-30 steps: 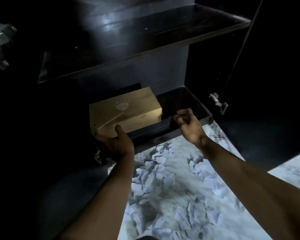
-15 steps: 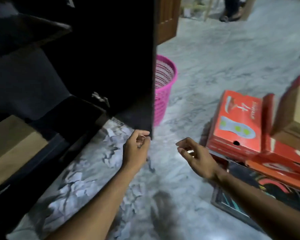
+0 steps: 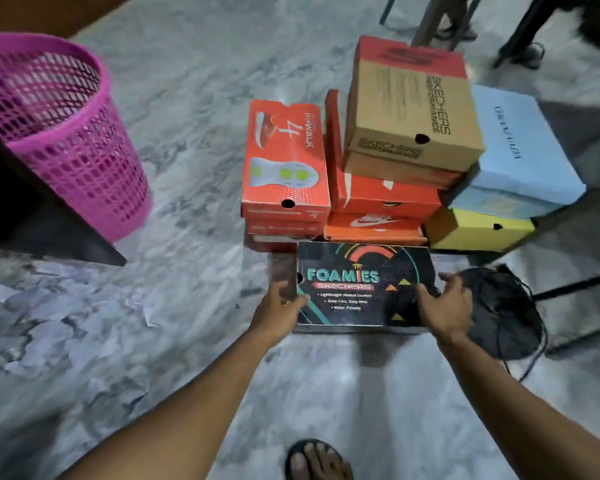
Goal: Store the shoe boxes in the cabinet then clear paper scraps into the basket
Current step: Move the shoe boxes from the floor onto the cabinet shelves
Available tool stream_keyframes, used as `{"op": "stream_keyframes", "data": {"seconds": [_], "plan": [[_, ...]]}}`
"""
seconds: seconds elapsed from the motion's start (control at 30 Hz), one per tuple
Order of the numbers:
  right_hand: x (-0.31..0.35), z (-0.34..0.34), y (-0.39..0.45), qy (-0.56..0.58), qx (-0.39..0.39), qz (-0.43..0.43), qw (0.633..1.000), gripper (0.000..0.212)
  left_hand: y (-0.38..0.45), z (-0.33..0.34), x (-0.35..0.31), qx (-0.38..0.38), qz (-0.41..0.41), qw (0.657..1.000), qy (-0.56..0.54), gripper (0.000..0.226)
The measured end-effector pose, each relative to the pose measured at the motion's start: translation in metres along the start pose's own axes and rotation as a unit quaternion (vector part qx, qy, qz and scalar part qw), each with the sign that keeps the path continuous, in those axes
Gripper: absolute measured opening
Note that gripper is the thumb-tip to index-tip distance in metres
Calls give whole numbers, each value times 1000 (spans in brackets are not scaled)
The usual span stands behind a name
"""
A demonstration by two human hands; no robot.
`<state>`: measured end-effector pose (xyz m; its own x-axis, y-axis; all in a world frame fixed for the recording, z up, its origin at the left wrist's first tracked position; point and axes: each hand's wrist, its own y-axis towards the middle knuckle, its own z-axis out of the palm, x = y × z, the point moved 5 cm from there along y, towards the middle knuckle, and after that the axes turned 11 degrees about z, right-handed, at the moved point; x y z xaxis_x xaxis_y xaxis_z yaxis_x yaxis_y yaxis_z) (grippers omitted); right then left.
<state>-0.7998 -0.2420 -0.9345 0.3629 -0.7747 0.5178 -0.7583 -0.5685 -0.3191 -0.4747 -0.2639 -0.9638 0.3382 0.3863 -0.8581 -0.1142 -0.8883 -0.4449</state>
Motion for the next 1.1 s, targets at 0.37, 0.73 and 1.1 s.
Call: {"op": "stream_keyframes", "data": {"seconds": [0.37,0.73,1.1], "plan": [[-11,9,-40,61,144,62,986,56,-42,-52,0,-51,-22,998,36,37],[114,67,-205,13,482,0,876,47,-188,-265,-24,-269,-36,961,50,28],[263,100,-393,-47,599,-226,767,34,-369,-383,-3,-545,-53,835,-60,69]]}}
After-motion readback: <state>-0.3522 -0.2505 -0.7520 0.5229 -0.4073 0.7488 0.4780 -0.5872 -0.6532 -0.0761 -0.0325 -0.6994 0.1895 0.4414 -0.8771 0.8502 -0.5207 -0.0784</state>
